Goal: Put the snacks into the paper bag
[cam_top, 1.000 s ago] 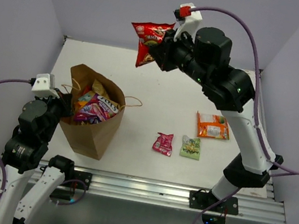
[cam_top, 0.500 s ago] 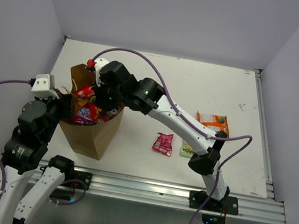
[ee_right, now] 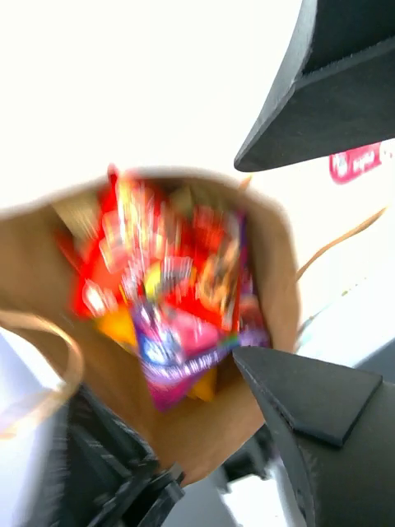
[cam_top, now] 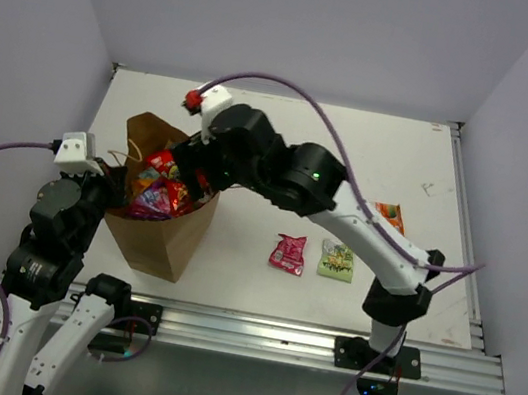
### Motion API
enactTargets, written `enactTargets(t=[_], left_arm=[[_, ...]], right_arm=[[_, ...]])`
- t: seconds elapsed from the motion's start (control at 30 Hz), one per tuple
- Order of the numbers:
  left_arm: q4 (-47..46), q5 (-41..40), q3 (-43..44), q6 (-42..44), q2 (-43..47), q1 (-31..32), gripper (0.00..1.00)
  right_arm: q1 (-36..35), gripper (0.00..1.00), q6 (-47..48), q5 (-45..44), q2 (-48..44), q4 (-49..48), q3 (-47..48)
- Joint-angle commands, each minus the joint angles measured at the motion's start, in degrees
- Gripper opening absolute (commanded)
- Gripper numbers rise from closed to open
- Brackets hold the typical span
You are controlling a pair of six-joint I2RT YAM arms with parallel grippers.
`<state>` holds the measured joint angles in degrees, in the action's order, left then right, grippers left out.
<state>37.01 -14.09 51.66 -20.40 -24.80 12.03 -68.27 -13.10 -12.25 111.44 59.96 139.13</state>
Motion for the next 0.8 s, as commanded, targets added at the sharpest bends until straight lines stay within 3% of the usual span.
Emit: enactTargets(t=[0.0, 0.1, 0.2, 0.3, 0.4, 0.77], left_arm=[[-2.4, 1.4, 0.5, 0.0, 0.5, 0.1, 0.00], [-2.6, 1.6, 0.4, -0.1, 0.5, 0.1, 0.00], [-2.7, 1.9, 0.2, -0.3, 0.5, 0.1, 0.00], [-2.7, 1.9, 0.0, -0.3, 0.7, 0.1, 0.00], [-2.7, 2.1, 0.1, -0.3, 0.6, 0.1, 0.00], [-2.2, 2.0, 0.9, 0.0, 0.6, 0.1, 0.00]], right_arm=[[0.2, 0.92, 2.8, -16.4, -14.7, 0.5, 0.5], [1.7, 0.98, 0.7, -28.7, -21.9, 2.2, -7.3], [12.2, 0.98, -5.8, -25.0, -28.8, 3.7, -20.7], [19.3, 0.98, -8.5, -23.1, -31.8, 1.4, -41.5], [24.8, 0.98, -9.6, -20.3, -30.5, -1.4, -51.7], [38.4, 0.96, -7.9, -15.3, -19.9, -9.5, -60.8]])
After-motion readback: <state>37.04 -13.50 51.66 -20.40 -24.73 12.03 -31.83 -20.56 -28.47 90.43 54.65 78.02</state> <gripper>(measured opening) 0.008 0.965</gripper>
